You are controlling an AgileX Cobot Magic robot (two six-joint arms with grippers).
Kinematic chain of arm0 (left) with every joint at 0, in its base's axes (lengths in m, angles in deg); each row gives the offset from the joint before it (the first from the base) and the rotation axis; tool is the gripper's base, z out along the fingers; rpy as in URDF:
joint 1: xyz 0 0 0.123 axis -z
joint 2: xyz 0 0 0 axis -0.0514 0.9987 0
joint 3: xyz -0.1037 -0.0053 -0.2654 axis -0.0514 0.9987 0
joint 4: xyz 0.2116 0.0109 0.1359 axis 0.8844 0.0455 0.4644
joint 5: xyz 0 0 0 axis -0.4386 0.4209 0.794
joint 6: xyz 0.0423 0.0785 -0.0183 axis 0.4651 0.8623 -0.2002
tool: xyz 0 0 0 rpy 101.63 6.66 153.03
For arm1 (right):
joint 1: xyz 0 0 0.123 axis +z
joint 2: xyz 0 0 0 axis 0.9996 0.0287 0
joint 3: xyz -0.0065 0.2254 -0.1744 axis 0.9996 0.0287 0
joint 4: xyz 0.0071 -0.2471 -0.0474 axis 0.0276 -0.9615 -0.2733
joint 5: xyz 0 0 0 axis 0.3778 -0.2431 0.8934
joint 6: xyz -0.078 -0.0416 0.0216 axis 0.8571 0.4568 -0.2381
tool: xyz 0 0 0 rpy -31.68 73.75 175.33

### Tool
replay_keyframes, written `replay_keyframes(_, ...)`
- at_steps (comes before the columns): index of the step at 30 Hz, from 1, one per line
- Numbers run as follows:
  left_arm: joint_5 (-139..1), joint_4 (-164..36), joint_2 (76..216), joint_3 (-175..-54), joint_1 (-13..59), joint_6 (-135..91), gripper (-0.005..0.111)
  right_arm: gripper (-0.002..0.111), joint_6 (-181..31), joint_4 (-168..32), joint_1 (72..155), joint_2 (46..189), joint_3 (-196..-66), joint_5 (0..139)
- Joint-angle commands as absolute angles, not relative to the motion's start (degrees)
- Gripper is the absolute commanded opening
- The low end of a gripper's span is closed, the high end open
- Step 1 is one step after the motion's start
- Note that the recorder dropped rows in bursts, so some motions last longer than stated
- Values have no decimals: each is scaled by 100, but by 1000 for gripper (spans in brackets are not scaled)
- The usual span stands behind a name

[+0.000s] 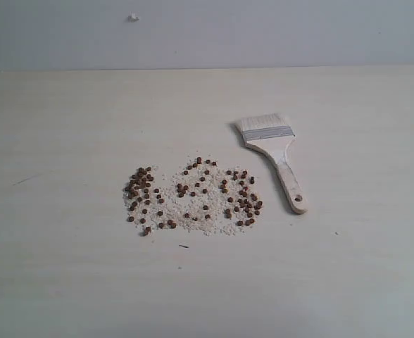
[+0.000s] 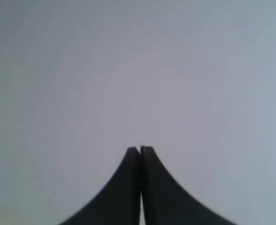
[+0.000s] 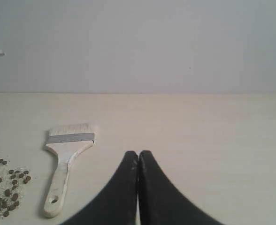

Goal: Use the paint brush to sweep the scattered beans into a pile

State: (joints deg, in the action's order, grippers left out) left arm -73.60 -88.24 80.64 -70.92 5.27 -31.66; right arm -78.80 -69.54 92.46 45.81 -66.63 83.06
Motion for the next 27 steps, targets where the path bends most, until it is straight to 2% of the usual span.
replay_keyframes(1,-6547,-8520,9261,-8716,569,-3190,0,0,-7878,-6965,9240,4550,-6636,8228)
replay_keyframes(8,-2933,-8855,11920,-11525,569,-2020,0,0,-7878,-6965,9240,4550,-6636,8228)
replay_keyframes(13,-806,-9665,13506,-12508,583,-1278,0,0,-7878,-6965,9240,4550,-6636,8228)
replay_keyframes(17,-707,-10091,14214,-12564,953,-230,0,0,-7878,-6965,9240,4550,-6636,8228)
replay_keyframes(20,-695,-10335,14629,-12564,1529,1259,0,0,-7878,-6965,9240,4550,-6636,8228)
replay_keyframes(25,-692,-10148,15329,-12564,3049,3621,1,0,-7878,-6965,9240,4550,-6636,8228)
replay_keyframes(27,-1019,-9817,15623,-12564,3693,4253,8,0,-7878,-6965,9240,4550,-6636,8228)
